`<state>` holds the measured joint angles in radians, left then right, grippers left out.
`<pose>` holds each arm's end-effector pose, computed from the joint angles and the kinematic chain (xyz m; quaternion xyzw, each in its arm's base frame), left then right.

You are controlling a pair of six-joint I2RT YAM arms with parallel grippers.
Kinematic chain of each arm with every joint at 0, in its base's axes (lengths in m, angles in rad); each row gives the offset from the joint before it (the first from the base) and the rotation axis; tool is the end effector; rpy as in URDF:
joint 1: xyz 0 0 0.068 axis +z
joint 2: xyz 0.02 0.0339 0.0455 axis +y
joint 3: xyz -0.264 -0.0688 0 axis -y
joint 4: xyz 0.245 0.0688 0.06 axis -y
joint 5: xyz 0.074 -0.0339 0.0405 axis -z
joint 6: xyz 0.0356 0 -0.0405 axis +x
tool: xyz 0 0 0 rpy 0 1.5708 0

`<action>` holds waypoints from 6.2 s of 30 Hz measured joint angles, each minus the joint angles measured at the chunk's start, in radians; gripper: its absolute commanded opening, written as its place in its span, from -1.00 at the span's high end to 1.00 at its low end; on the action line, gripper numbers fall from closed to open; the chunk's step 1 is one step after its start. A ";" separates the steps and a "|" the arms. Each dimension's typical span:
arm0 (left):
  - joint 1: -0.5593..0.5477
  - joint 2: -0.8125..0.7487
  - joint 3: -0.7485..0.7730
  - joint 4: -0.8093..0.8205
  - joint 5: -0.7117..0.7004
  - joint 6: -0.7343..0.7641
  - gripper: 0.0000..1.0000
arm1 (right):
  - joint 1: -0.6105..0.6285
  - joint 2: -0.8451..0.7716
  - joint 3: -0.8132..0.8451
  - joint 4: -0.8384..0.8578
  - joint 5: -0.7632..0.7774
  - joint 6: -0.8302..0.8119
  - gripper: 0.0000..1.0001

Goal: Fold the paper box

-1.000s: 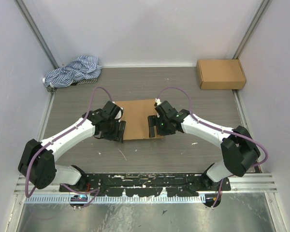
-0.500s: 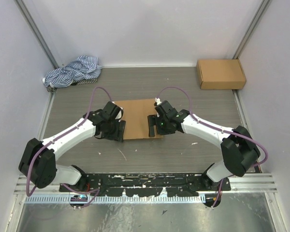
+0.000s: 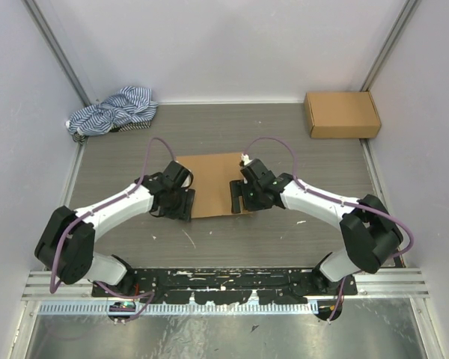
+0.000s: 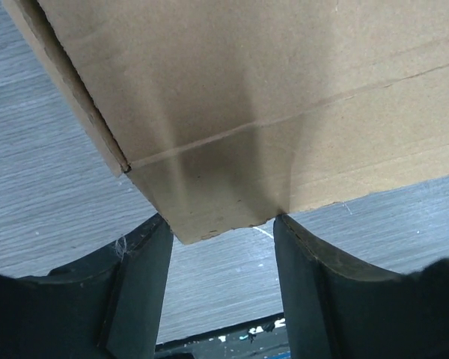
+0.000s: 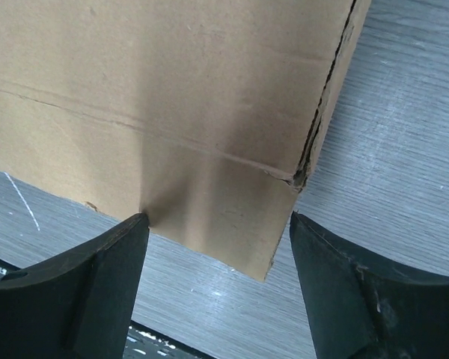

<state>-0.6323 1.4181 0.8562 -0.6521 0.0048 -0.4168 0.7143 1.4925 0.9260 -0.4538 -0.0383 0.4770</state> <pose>0.2076 -0.1523 0.1920 0.1063 0.9784 -0.0909 0.1524 0.2224 0.1947 0.2024 -0.1191 0.9548 0.1677 0.2146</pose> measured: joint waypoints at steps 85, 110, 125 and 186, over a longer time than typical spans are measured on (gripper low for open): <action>0.002 -0.327 -0.315 0.456 -0.312 -0.134 0.55 | -0.119 0.599 0.584 0.050 -0.105 -0.220 0.94; -0.002 -0.582 -0.268 0.261 -0.242 -0.166 0.29 | -0.012 -0.210 -0.182 0.301 -0.206 -0.040 0.98; -0.002 -0.586 -0.268 0.240 -0.224 -0.176 0.28 | 0.020 -0.027 -0.116 0.207 -0.118 0.027 0.98; 0.549 0.382 0.168 0.533 0.141 -0.269 -0.15 | -0.182 0.452 0.352 0.134 0.071 0.035 0.83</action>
<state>-0.0830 1.8004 1.0245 -0.1192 0.1459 -0.6857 0.5327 1.9446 1.2778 -0.3202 0.0322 0.5121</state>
